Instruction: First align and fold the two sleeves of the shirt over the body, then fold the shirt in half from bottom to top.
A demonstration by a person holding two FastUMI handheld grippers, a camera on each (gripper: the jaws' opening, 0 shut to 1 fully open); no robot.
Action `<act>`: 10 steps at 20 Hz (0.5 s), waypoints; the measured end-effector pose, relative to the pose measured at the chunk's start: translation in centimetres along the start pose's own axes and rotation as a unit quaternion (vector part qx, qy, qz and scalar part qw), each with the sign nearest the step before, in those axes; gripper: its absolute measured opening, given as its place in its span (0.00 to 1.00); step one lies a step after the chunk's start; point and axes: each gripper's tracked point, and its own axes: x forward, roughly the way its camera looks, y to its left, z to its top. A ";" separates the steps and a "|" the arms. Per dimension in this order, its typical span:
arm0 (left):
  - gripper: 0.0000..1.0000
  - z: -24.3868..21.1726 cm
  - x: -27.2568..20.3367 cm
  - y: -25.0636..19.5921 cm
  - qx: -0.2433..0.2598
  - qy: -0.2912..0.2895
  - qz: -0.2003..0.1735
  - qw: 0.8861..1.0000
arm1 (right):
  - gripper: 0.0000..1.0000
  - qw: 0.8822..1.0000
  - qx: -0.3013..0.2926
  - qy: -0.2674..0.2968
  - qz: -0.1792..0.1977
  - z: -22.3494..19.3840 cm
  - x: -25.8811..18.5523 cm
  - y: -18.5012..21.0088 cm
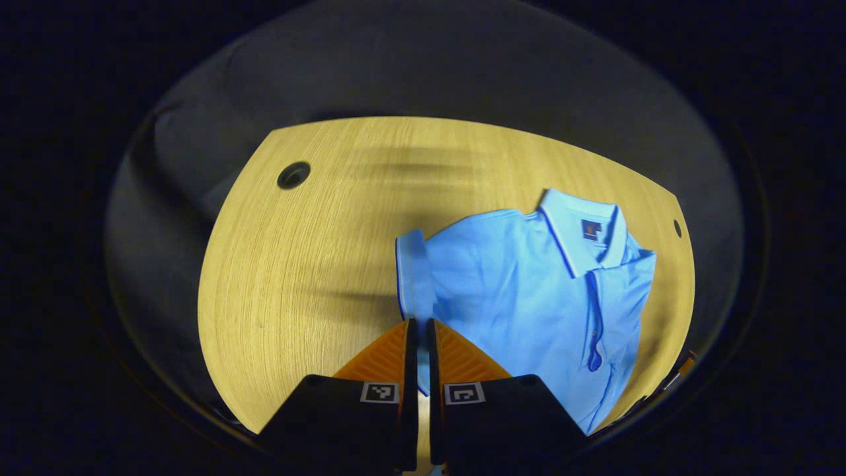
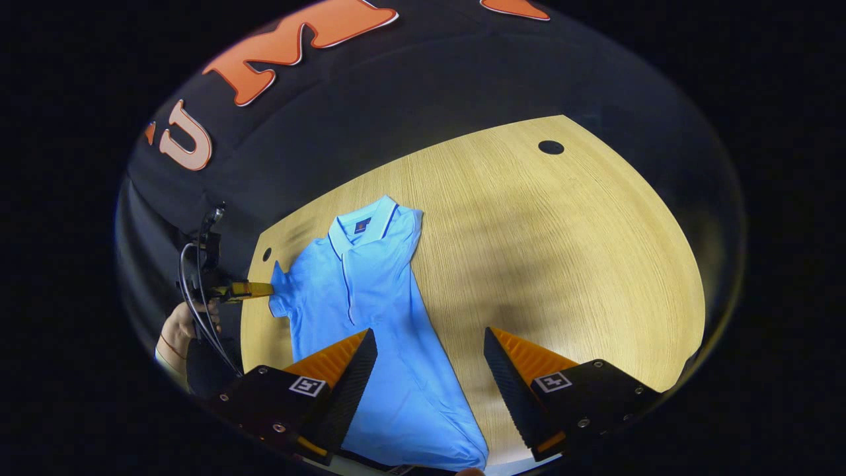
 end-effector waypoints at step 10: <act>0.12 0.0 -3.6 -18.8 0.137 -0.027 -0.091 0.986 | 0.98 1.000 0.020 -0.017 0.002 -0.8 -2.5 -3.0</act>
